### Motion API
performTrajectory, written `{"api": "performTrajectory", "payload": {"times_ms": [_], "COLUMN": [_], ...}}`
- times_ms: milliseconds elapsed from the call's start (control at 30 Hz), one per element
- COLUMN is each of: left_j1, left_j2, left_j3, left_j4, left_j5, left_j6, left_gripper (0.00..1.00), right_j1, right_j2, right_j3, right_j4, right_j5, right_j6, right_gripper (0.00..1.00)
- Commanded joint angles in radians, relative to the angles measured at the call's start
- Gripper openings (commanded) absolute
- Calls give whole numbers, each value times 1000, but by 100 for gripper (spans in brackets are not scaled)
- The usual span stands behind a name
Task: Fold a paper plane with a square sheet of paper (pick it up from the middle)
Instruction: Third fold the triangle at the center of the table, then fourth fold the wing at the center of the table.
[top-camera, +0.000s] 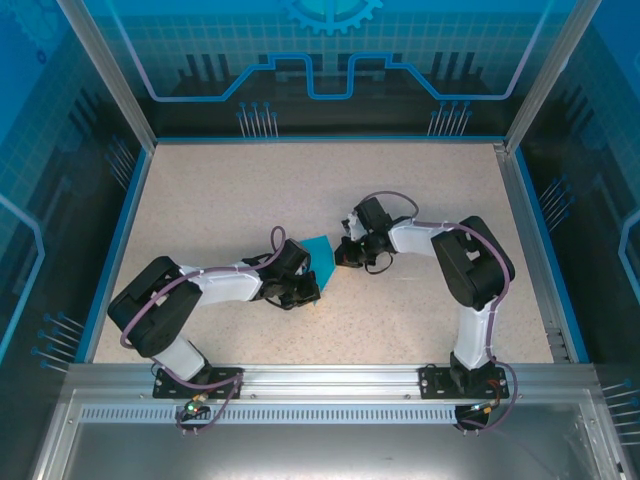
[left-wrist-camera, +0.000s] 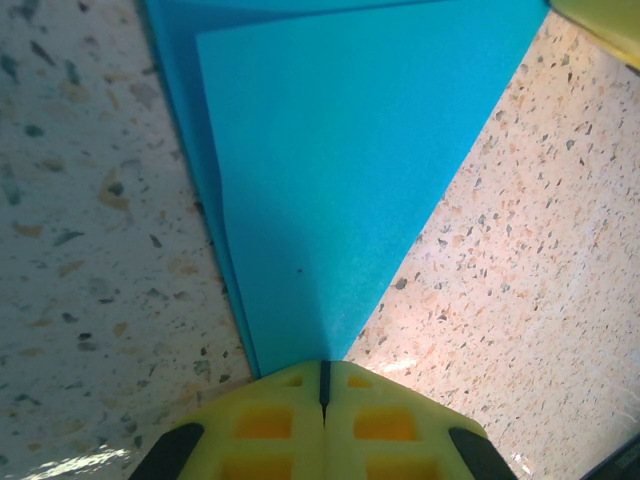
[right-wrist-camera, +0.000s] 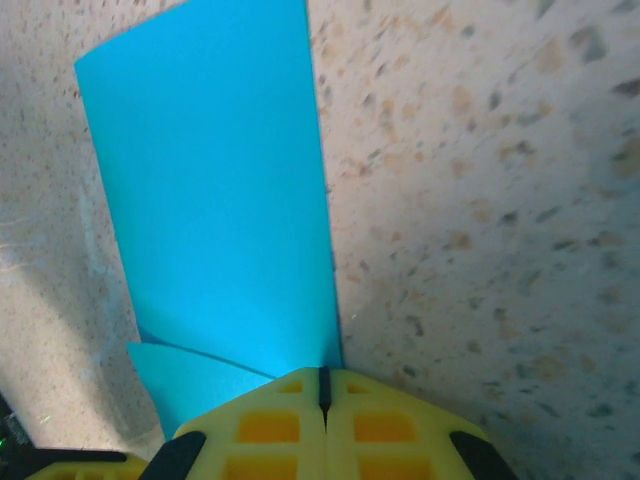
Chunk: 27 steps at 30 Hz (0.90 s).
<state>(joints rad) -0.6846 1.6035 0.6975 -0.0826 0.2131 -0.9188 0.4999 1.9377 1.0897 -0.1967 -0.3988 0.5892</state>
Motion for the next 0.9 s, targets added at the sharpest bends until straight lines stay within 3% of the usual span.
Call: {"api": "performTrajectory", "payload": {"times_ms": [0, 200, 433, 533, 867], "left_j1": [-10, -10, -8, -7, -7], "left_j2": [21, -18, -116, -113, 4], "left_j3": [-52, 17, 127, 150, 216], "left_j4": [-174, -200, -243, -247, -254], "left_j5": [-8, -9, -81, -133, -237], "left_j6": [-16, 16, 75, 85, 60], "left_gripper": [0, 1, 15, 17, 11], "right_j1": [-45, -25, -11, -11, -5], "right_j2": [12, -103, -210, -201, -133], "right_j3": [37, 13, -100, -119, -113], "right_j4": [-41, -12, 51, 61, 52], "right_j5": [143, 118, 23, -48, -113], "right_j6": [-10, 34, 75, 81, 81], "right_gripper": [0, 1, 33, 40, 42]}}
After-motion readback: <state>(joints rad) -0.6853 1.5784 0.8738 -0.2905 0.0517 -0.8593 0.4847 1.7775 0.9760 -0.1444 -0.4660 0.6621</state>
